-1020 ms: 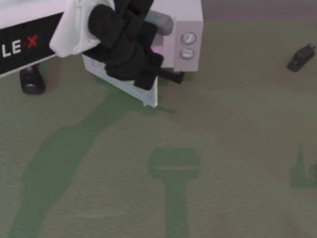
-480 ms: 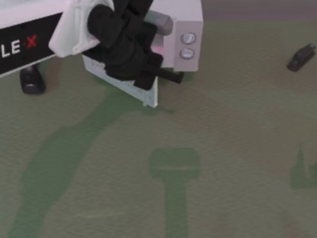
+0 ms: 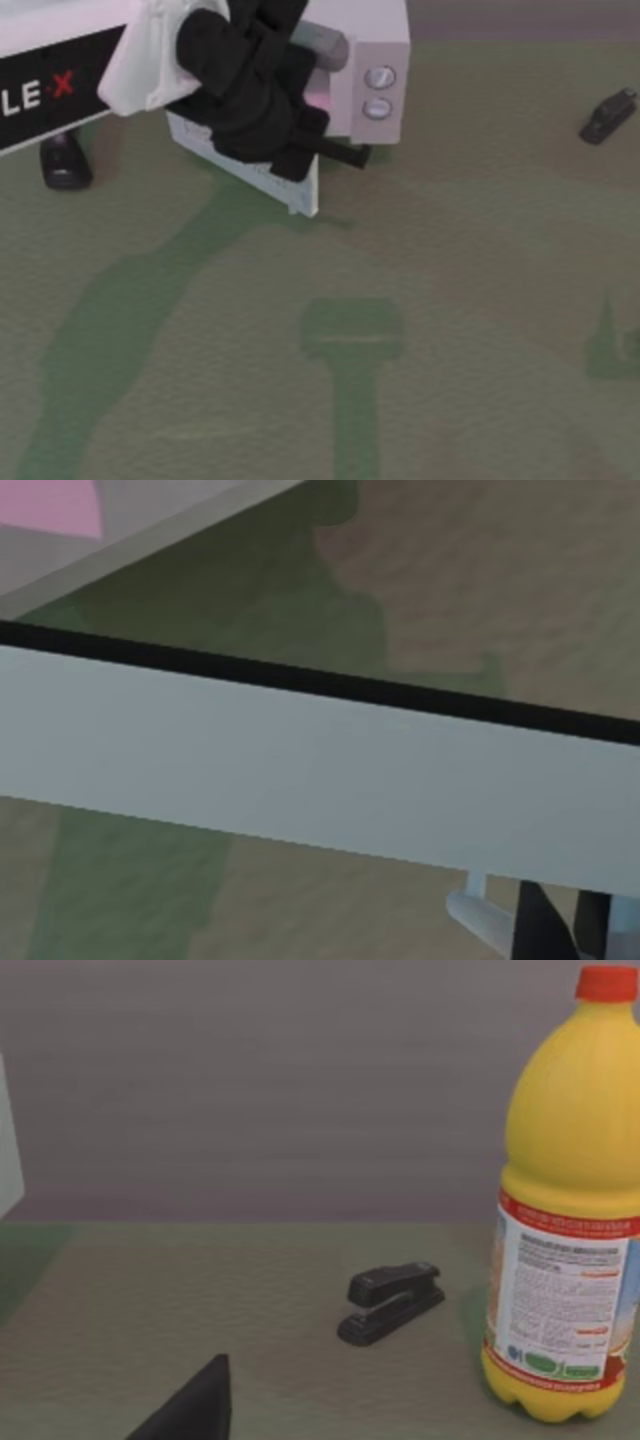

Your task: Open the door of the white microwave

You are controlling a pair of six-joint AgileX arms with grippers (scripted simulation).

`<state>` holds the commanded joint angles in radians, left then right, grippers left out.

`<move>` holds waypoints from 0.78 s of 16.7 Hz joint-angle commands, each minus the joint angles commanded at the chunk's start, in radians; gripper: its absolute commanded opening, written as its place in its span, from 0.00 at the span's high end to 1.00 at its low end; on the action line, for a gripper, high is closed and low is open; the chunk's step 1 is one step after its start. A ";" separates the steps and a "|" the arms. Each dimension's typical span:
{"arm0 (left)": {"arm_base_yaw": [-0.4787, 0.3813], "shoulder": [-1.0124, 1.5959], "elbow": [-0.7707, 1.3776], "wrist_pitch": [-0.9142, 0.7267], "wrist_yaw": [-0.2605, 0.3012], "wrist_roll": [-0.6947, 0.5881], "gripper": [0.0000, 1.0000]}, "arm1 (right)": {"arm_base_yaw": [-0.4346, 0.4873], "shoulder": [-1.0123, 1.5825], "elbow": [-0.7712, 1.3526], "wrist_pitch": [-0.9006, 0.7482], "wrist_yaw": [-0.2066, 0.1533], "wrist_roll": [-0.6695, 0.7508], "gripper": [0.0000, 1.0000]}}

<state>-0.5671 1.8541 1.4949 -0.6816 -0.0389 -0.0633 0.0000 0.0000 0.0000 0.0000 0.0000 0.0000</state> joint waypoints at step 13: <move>0.042 -0.069 -0.091 0.016 0.079 0.137 1.00 | 0.000 0.000 0.000 0.000 0.000 0.000 0.00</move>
<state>-0.5246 1.7852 1.4038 -0.6660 0.0400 0.0733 0.0000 0.0000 0.0000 0.0000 0.0000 0.0000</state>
